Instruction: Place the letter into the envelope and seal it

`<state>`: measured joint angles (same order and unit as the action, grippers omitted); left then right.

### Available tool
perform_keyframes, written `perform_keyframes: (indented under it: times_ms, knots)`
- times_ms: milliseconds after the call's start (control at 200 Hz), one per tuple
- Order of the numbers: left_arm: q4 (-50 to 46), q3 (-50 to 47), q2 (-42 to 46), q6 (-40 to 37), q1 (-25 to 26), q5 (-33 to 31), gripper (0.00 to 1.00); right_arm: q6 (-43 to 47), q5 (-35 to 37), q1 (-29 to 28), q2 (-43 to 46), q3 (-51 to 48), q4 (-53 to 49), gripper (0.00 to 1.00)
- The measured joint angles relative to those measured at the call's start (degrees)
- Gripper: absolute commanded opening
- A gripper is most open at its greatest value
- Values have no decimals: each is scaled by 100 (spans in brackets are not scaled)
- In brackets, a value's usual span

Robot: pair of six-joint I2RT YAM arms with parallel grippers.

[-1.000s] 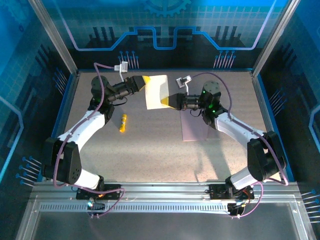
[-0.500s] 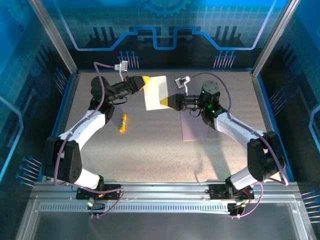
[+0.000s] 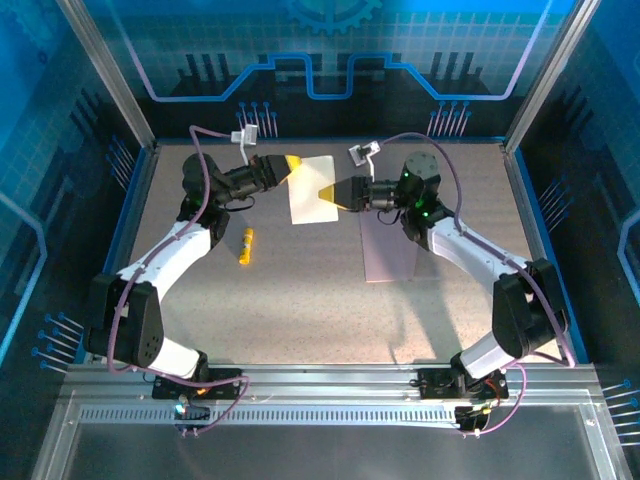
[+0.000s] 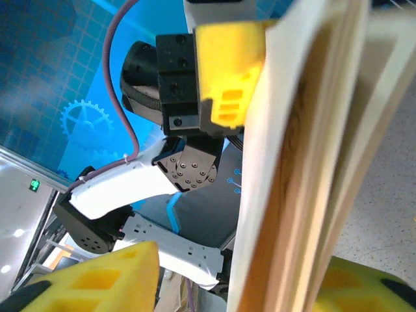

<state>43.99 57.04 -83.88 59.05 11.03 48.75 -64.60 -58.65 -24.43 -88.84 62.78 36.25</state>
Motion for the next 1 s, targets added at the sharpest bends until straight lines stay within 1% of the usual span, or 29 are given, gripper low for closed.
perform_keyframes:
  times_ms: [45,100,145,155,180,225,295,335,375,425,495,625,725,785,901,1001]
  knots:
    - [-46,-37,26,-52,28,4,0,-35,-9,4,-59,70,15,35]
    - [-79,-87,55,-76,59,17,0,-31,-24,11,-127,131,46,24]
    - [-92,-120,72,-92,76,20,0,-70,-28,11,-170,153,57,10]
    - [-92,-129,76,-94,79,20,1,-63,-33,11,-177,155,44,7]
    - [-98,-140,81,-94,79,20,8,-76,-33,11,-199,160,61,0]
    - [-101,-160,90,-105,83,20,24,-87,-35,11,-225,164,44,0]
    - [-111,-184,101,-129,83,17,38,-101,-26,13,-249,164,20,0]
    - [-120,-201,103,-138,83,26,48,-98,-26,17,-249,164,13,0]
    - [-129,-214,103,-155,83,28,61,-96,-13,22,-247,164,15,0]
    - [-173,-225,103,-219,83,22,82,-68,-11,39,-243,164,-39,0]
    - [-238,-251,127,-271,81,20,99,39,9,90,-210,164,-256,0]
    - [-597,-258,249,-518,76,17,99,424,127,216,9,164,-997,0]
    - [-1064,-256,435,-859,70,-31,99,933,264,321,297,177,-1923,0]
    - [-1554,-245,581,-1165,70,-168,99,1276,367,391,450,249,-2586,0]
    - [-2990,-13,804,-2022,140,-815,99,2109,702,597,640,533,-4063,0]
    - [-4129,330,831,-2804,474,-1622,99,2763,1054,925,688,732,-5226,0]
